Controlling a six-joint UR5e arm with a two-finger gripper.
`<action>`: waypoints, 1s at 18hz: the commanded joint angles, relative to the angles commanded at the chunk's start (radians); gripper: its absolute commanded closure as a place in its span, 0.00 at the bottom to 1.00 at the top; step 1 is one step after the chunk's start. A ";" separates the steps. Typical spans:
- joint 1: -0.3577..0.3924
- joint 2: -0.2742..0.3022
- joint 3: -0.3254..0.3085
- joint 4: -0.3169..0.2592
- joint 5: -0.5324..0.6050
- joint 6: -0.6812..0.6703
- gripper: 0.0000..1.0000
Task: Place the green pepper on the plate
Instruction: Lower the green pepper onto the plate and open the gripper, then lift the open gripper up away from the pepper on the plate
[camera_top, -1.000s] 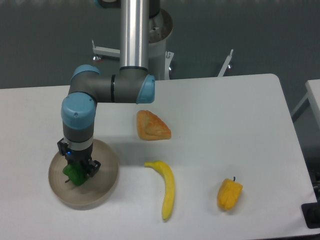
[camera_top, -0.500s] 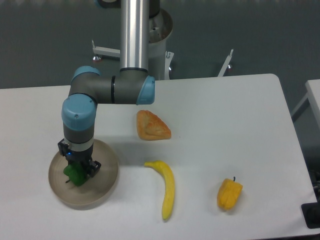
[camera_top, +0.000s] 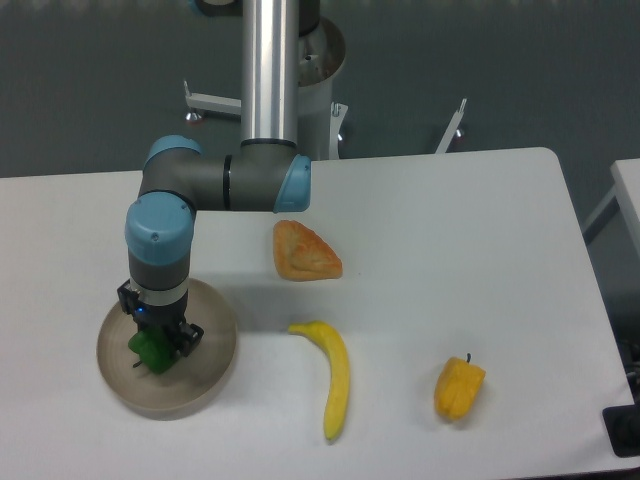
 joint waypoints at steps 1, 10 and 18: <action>0.000 0.002 0.000 0.000 0.002 0.000 0.22; 0.043 0.060 -0.003 -0.014 0.009 0.021 0.00; 0.153 0.132 -0.012 -0.094 0.099 0.191 0.00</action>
